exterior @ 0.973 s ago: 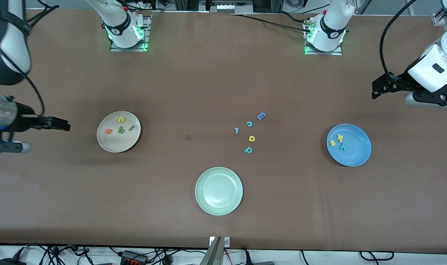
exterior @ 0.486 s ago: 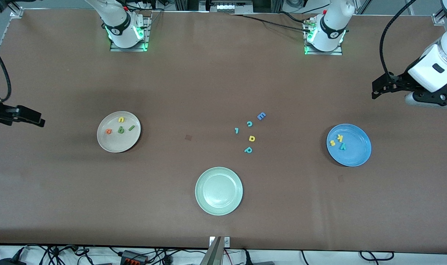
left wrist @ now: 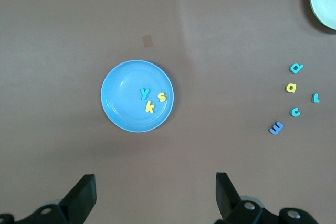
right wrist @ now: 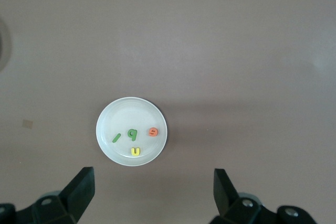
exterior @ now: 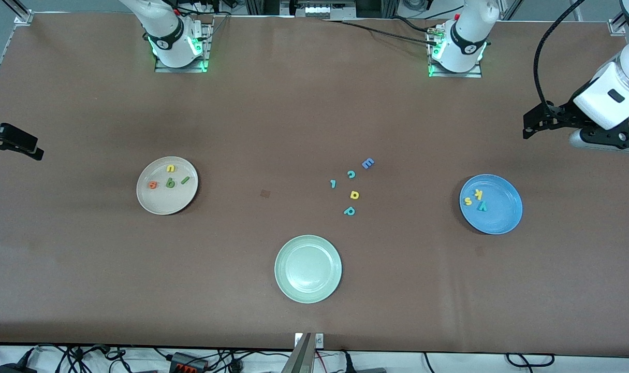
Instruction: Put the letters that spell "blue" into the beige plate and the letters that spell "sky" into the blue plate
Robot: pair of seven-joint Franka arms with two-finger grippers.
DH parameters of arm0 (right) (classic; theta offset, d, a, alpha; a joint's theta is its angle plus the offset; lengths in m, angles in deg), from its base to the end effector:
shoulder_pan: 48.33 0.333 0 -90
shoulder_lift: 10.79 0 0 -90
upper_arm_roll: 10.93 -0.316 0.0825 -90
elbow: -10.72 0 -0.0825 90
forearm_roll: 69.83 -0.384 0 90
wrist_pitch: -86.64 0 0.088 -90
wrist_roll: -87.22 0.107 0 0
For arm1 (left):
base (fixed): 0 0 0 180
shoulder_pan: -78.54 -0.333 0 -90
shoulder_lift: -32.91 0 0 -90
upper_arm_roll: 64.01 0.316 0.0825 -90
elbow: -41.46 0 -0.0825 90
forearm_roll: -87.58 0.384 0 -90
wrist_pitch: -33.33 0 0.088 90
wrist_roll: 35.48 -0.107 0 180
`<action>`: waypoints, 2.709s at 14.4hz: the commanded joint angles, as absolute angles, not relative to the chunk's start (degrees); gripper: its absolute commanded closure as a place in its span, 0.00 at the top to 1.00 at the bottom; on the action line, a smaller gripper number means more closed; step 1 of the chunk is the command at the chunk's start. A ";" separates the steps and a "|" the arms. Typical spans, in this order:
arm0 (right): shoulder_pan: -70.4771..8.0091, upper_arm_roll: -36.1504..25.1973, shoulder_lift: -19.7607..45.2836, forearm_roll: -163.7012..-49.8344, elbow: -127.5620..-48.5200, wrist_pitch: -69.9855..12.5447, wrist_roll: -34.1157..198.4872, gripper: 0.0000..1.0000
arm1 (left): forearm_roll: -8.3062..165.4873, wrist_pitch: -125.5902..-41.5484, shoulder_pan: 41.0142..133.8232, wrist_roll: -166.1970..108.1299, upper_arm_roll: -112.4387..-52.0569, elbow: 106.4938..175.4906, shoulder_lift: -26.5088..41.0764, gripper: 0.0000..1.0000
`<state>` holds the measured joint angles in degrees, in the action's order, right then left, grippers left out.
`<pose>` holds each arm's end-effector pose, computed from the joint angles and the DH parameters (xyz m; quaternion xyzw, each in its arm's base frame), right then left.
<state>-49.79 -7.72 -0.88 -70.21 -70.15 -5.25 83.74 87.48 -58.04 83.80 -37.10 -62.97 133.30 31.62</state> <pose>0.6090 -0.0459 0.6022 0.9999 -0.0100 0.0097 0.0022 0.5607 -0.0417 0.5988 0.9986 -0.0509 -0.0154 0.0003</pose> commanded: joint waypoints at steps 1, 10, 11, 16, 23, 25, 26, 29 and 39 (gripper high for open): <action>-49.74 -8.11 -5.15 -69.40 -76.18 -6.34 84.93 1.00 | 86.97 -56.84 83.82 -38.47 -62.96 132.33 31.59 1.00; -49.74 -8.29 -9.82 -68.52 -83.06 -8.99 85.02 1.00 | 87.23 -56.41 83.91 -38.38 -63.04 131.54 31.59 1.00; -49.74 -8.29 -9.91 -68.69 -83.06 -8.55 85.11 1.00 | 87.23 -56.41 83.99 -38.38 -63.04 131.46 31.59 1.00; -49.74 -8.29 -10.00 -68.78 -83.06 -7.67 84.50 1.00 | 87.06 -56.14 83.82 -38.39 -62.96 131.46 31.50 1.00; -50.09 -8.11 -10.00 -68.60 -83.15 -6.35 84.14 1.00 | 86.70 -55.09 83.82 -38.47 -62.96 131.19 31.59 1.00; -50.09 -8.03 -10.00 -68.60 -83.15 -6.26 84.14 1.00 | 86.79 -55.17 84.17 -38.38 -63.04 131.19 31.59 1.00; -50.09 -8.03 -10.00 -68.52 -83.15 -6.26 84.14 1.00 | 86.88 -55.18 84.17 -38.38 -63.04 131.19 31.59 1.00; -50.09 -8.03 -10.00 -68.52 -83.24 -6.26 84.14 1.00 | 86.79 -55.18 84.17 -38.38 -63.04 131.19 31.59 1.00; -50.09 -8.03 -10.00 -68.43 -83.15 -6.35 83.79 1.00 | 86.79 -55.09 84.17 -38.47 -63.04 131.19 31.59 1.00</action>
